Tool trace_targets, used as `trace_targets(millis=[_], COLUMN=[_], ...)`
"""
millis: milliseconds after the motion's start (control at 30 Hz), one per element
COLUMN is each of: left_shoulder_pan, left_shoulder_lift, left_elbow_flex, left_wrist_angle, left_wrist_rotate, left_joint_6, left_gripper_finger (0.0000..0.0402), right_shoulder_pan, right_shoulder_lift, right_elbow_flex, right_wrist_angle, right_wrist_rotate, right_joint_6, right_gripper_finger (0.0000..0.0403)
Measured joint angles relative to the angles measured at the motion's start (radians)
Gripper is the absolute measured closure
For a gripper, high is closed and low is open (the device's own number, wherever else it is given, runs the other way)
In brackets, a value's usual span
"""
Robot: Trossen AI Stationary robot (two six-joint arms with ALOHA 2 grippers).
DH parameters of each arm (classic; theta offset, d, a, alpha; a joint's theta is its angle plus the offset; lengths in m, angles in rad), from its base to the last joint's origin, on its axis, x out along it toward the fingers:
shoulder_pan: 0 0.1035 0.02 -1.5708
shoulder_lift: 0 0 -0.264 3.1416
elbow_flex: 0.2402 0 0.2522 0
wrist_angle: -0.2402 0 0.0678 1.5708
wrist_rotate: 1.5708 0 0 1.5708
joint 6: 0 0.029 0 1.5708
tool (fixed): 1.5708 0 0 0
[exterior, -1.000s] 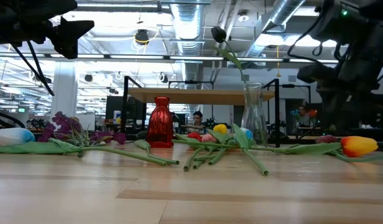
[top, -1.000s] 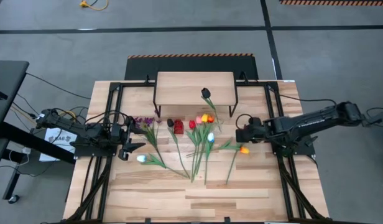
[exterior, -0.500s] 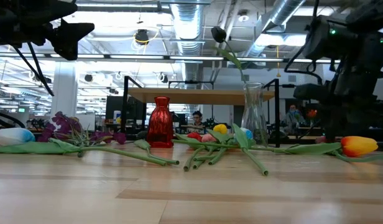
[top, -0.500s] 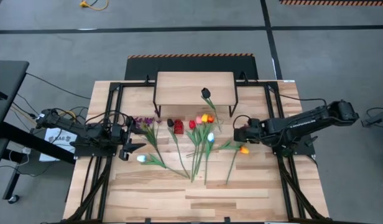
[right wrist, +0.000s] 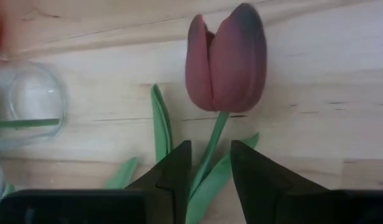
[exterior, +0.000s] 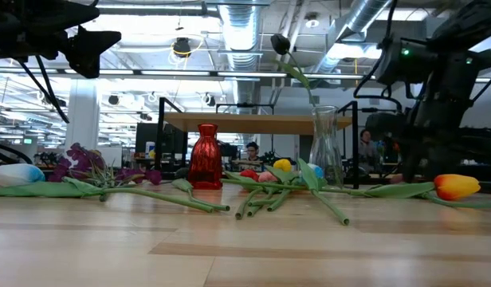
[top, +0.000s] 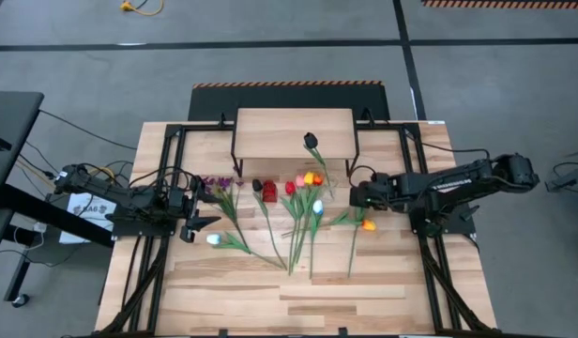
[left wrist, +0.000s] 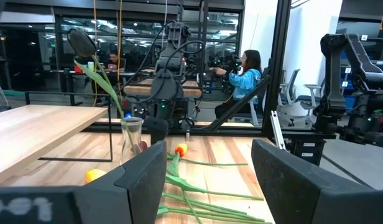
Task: Pick and place flowers into a vace then onto a shelf
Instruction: Put the dark red flower into the transparent vase
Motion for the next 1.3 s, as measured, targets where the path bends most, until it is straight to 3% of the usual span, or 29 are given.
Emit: trace_targets(millis=[333, 1000, 1300], left_shoulder_pan=[0.000, 0.000, 0.000], left_shoulder_lift=[0.000, 0.000, 0.000], left_elbow_flex=[0.000, 0.000, 0.000], left_wrist_angle=[0.000, 0.000, 0.000], left_wrist_rotate=[0.000, -0.001, -0.001], left_joint_6=[0.000, 0.000, 0.000], left_gripper_finger=[0.0178, 0.0178, 0.0178], right_shoulder_pan=[-0.002, 0.035, 0.037], right_shoulder_lift=[0.000, -0.001, -0.004], right_elbow_flex=[0.000, 0.003, 0.128], right_wrist_angle=[-0.060, -0.084, -0.269], right_wrist_rotate=[0.004, 0.026, 0.081], right_joint_6=[-0.001, -0.018, -0.041], right_gripper_finger=[0.0396, 0.0402, 0.0402])
